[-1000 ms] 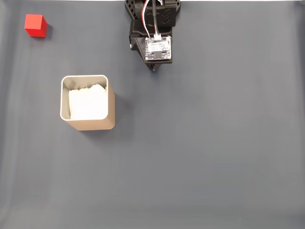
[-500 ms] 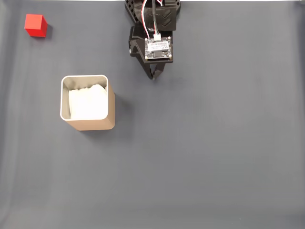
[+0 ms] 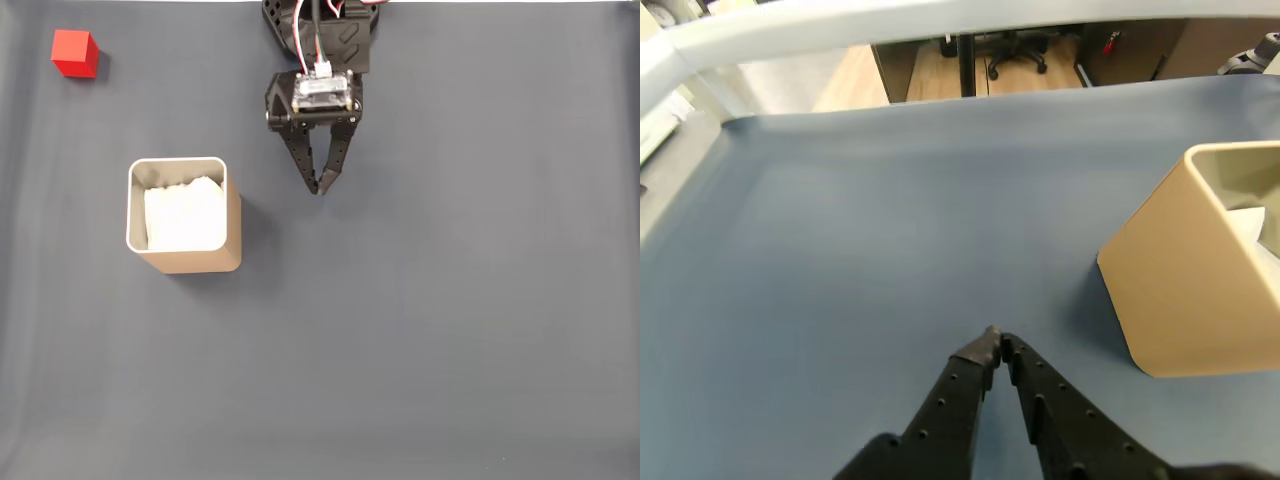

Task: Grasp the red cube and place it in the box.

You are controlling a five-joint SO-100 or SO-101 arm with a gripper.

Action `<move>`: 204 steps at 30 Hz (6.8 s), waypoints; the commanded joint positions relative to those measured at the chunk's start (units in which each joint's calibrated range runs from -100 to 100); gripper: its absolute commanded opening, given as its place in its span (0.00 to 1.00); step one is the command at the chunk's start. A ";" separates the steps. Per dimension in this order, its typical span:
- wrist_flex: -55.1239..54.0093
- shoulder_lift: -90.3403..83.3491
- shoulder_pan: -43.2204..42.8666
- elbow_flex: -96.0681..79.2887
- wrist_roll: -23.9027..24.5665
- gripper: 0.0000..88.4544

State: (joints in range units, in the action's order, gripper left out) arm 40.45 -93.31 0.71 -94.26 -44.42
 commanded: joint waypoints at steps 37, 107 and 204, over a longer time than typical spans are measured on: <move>21.38 40.91 11.68 65.18 1.37 0.00; 27.62 51.90 60.88 63.09 -0.93 0.00; 17.85 70.85 71.81 65.73 4.88 0.40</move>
State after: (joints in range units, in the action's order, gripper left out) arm 59.71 -22.60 72.49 -31.79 -39.93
